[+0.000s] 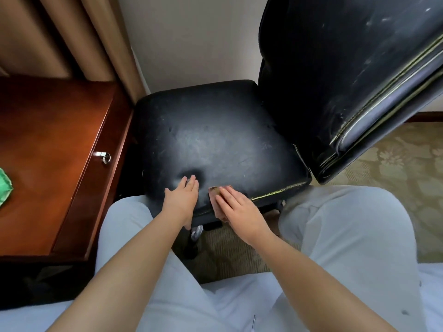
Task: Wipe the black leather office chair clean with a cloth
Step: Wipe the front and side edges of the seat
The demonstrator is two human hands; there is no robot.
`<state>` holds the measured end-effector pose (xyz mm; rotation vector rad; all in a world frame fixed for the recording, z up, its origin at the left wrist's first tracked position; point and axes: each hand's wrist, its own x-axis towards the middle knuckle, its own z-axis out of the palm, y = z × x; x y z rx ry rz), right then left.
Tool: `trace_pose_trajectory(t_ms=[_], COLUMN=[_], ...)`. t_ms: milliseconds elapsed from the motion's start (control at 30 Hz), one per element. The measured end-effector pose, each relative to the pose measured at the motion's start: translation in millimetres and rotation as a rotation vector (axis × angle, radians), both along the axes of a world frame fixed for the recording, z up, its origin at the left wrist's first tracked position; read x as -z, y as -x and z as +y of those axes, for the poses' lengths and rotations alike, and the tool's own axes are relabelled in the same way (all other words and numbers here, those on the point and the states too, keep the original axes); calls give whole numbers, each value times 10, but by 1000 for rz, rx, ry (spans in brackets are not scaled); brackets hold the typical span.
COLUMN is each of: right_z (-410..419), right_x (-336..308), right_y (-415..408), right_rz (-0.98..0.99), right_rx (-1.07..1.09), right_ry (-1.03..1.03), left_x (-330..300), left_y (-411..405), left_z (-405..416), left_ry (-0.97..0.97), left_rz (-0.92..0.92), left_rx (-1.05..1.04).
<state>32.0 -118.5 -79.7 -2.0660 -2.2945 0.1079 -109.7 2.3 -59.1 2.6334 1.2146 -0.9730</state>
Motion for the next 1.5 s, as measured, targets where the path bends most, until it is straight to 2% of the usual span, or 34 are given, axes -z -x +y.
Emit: trace_pose_trajectory(t_ms=[133, 267, 400, 633, 733, 833, 1067, 1233, 1367, 1500], right_z=[-61, -83, -191, -140, -202, -200, -187, -201, -114, -143], right_x=[84, 187, 235, 324, 348, 359, 303, 262, 284, 286], right_y=[20, -20, -144, -55, -193, -185, -184, -311, 1, -133], right_rz=[18, -4, 12, 155, 225, 202, 146, 176, 180, 183], right_rx=[4, -21, 81, 115, 206, 242, 113, 291, 114, 117], right_ry=[-18, -49, -108, -158, -198, -220, -211, -199, -181, -154], left_x=[45, 103, 197, 183, 169, 190, 192, 179, 150, 72], left_y=[-85, -220, -271, -303, -326, -350, -346, -357, -365, -300], left_z=[-83, -197, -248, -210, -209, -222, -229, -230, -224, -128], left_ry=[-46, 11, -30, -91, -99, -118, -126, -118, -126, -72], left_rz=[10, -52, -100, -72, -42, -26, -33, -35, -37, -67], left_rx=[-34, -144, -190, -157, -147, -131, -124, -110, -72, -30])
